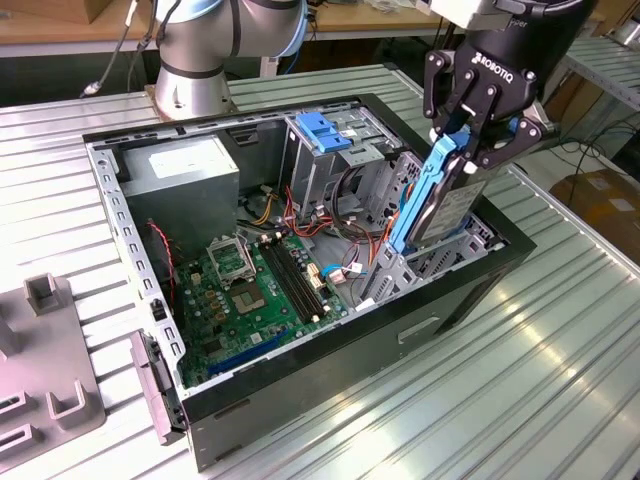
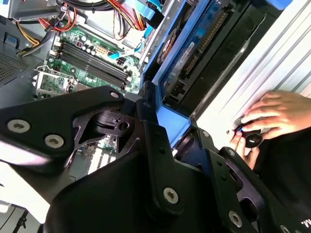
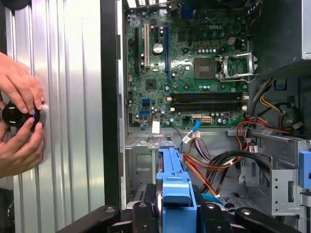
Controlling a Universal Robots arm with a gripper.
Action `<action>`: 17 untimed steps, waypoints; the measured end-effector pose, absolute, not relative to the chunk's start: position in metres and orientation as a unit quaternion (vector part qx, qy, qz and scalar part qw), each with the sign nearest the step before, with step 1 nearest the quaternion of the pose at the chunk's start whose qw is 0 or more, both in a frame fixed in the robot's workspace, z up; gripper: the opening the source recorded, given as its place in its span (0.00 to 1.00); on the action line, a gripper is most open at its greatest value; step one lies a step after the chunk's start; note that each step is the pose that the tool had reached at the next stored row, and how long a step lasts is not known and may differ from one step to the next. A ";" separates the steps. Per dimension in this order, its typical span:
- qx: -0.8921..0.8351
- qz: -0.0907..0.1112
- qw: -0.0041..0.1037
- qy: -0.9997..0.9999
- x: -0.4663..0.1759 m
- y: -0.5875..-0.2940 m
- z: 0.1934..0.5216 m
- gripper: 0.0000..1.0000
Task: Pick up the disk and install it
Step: 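Insert the disk into the insertion slot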
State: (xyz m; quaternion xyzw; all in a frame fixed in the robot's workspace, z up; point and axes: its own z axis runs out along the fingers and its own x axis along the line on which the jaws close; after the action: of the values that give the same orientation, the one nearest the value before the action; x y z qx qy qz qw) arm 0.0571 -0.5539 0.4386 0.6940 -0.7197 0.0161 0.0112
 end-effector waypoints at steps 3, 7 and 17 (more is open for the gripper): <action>0.694 0.016 0.012 -0.720 0.057 -0.554 0.437 0.37; 0.694 0.015 0.012 -0.720 0.058 -0.554 0.434 0.37; 0.694 0.015 0.012 -0.720 0.058 -0.555 0.433 0.37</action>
State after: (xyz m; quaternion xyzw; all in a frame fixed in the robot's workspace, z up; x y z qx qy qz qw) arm 0.0578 -0.5545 0.4328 0.6940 -0.7197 0.0152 0.0120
